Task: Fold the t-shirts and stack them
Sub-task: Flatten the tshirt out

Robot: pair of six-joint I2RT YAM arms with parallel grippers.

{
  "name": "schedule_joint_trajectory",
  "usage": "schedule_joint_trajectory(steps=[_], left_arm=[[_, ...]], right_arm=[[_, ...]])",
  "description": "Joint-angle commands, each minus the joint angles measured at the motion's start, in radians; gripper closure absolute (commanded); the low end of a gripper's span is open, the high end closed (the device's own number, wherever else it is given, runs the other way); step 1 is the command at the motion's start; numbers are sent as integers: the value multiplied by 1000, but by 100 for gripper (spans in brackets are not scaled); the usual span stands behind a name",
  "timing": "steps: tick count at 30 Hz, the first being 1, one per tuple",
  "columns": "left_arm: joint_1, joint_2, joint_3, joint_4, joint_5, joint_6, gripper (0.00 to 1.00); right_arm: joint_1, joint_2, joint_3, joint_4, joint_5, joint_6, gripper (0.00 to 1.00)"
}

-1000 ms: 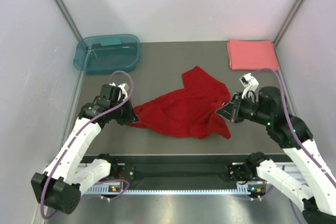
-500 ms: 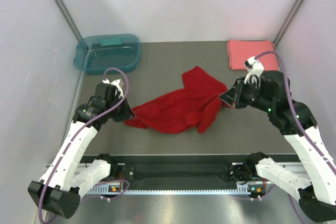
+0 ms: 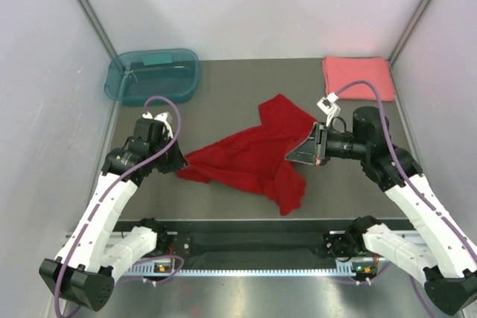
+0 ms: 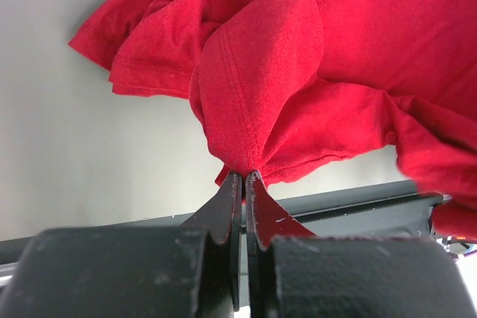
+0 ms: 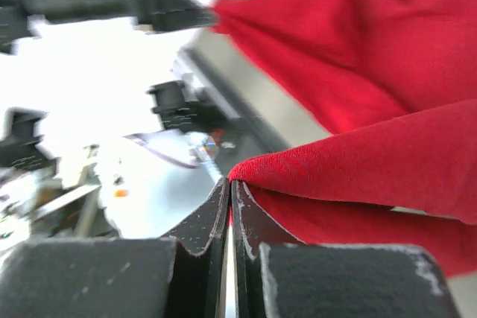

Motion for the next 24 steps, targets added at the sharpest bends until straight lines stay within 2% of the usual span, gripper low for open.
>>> schedule_joint_trajectory(steps=[1,3,5,6,8,9,10,14,19,20,22,24], left_arm=[[7,3,39,10,-8,-7,100],[7,1,39,7,-8,-14,100],[7,-3,40,6,-8,-20,100],[7,0,42,2,-8,-23,100],[7,-3,48,-11,-8,-23,100],[7,-6,49,-14,-11,-23,100],[7,-10,48,-20,-11,-23,100],[7,-16,39,-30,-6,-26,100],[7,-11,37,-28,5,-24,100],[7,-11,39,-30,8,-21,100],[7,-8,39,-31,11,-18,100],[7,-7,39,-30,12,-12,100]], right_arm=[[6,10,-32,289,-207,135,100],[-19,44,-69,231,-169,98,100],[-66,93,-106,110,-97,-18,100],[-141,113,-123,18,-71,-52,100],[-232,163,-158,-56,9,-136,100],[-316,182,-161,-102,42,-170,100],[-354,227,-155,-186,141,-233,100],[-491,344,-137,-256,270,-356,100],[-511,446,-65,-282,429,-387,98],[-511,449,-59,-298,440,-385,95],[-511,440,-42,-321,443,-384,74],[-499,414,-30,-372,470,-378,62]])
